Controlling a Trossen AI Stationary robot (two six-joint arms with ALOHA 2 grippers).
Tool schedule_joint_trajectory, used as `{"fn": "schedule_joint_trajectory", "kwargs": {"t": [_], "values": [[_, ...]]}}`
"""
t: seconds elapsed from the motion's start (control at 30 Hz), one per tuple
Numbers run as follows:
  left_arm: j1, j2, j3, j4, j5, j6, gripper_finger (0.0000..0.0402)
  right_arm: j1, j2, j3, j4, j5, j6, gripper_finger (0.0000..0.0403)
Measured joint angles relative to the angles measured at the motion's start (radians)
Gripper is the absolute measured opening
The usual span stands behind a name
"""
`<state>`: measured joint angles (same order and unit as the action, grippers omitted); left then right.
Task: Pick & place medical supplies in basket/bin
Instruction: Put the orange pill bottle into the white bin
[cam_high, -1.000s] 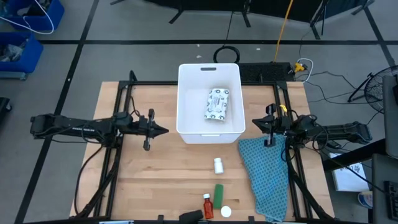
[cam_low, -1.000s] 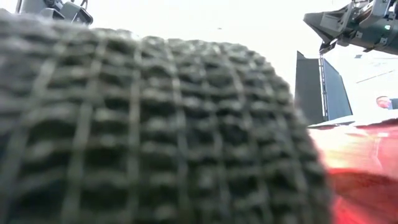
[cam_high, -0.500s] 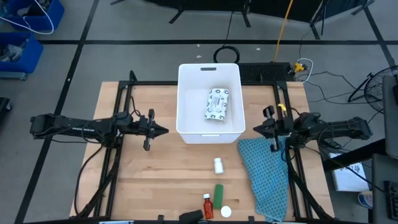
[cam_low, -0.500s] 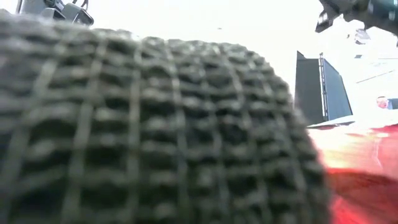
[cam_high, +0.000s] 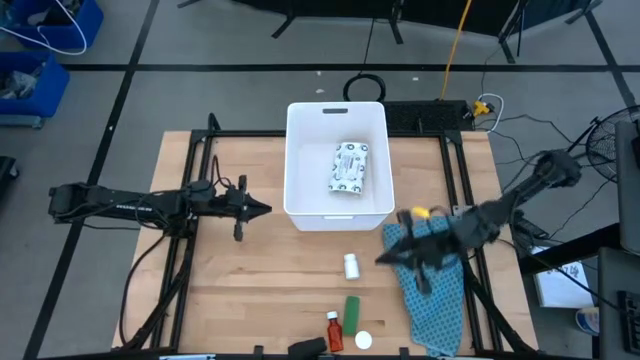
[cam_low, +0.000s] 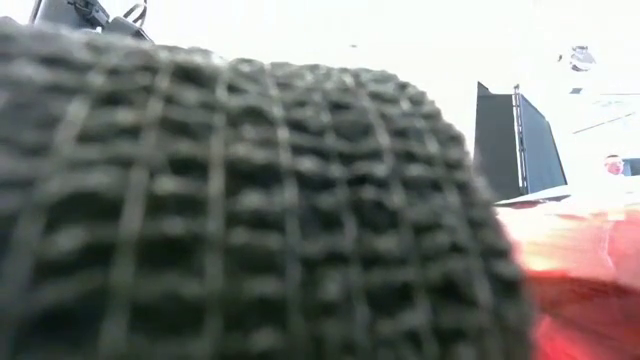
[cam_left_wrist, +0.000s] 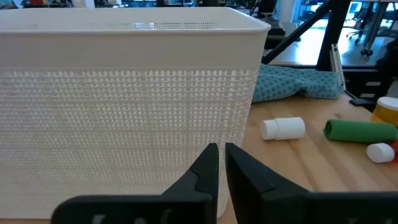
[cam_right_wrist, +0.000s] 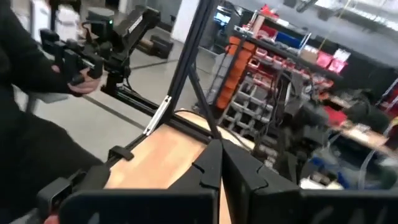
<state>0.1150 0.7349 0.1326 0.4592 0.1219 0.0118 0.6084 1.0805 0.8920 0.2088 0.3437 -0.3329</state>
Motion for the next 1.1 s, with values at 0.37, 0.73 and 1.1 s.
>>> {"fn": "schedule_joint_trajectory", "kwargs": {"t": [0.37, 0.73, 1.1], "values": [[0.0, 0.0, 0.0, -0.023, 0.009, -0.104, 0.0033, 0.226, 0.377, 0.167, 0.073, 0.344, 0.199, 0.0136], [0.0, 0.0, 0.0, 0.042, 0.008, -0.117, 0.0037, 0.299, 0.544, 0.118, 0.271, 0.397, 0.246, 0.0221], [0.0, 0.0, 0.002, 0.126, 0.001, 0.014, 0.0035, 0.33, 0.565, -0.023, 0.509, 0.441, 0.415, 0.0228]]}}
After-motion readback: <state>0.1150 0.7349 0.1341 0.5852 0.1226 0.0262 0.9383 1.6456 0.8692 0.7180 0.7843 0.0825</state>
